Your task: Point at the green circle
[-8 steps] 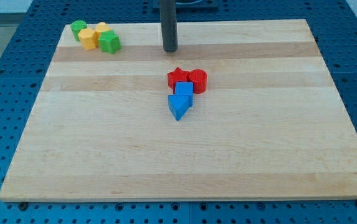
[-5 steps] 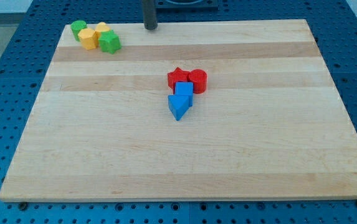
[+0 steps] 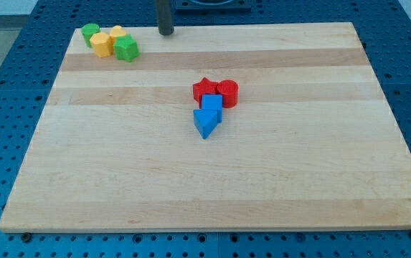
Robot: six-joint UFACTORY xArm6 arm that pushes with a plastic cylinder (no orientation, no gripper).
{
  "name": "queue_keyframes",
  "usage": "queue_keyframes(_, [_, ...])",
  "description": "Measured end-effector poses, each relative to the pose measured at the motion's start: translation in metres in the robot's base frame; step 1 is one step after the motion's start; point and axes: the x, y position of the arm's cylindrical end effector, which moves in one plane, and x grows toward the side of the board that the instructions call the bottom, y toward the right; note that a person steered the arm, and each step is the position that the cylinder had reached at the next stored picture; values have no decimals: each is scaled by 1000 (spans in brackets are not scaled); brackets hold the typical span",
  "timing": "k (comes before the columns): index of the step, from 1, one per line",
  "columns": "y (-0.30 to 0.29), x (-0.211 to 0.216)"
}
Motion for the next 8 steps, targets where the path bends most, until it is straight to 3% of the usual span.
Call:
queue_keyframes(2, [-2, 105])
queue_keyframes(3, [-61, 138])
queue_keyframes(4, [-132, 144])
queue_keyframes(6, [-201, 78])
queue_keyframes(8, [-202, 1])
